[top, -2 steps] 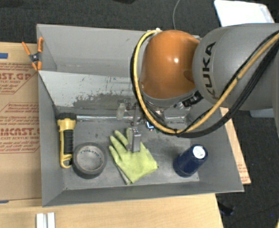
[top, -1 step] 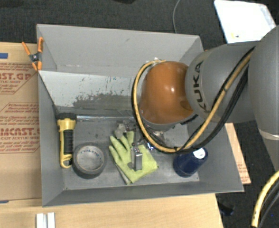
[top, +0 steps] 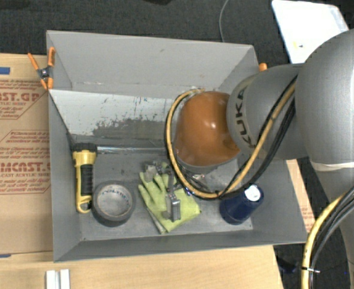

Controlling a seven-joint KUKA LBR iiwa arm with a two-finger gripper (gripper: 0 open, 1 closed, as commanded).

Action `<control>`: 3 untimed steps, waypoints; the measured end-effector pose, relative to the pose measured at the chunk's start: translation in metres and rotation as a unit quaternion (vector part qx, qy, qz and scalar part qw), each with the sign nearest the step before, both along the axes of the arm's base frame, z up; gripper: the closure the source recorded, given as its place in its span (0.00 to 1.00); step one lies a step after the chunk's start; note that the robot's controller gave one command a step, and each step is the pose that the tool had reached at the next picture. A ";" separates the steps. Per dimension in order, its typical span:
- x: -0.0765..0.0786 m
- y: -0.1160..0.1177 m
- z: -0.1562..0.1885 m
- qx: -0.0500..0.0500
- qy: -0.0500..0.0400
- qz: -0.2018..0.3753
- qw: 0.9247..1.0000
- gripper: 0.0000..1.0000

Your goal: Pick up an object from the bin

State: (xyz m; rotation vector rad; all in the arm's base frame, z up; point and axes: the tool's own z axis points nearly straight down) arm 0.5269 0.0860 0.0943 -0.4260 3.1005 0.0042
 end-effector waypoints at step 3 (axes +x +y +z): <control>0.036 -0.068 -0.022 0.002 0.003 0.046 0.999 1.00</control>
Offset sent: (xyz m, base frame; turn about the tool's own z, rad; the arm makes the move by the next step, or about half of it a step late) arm 0.0573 -0.0649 -0.0243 -0.1640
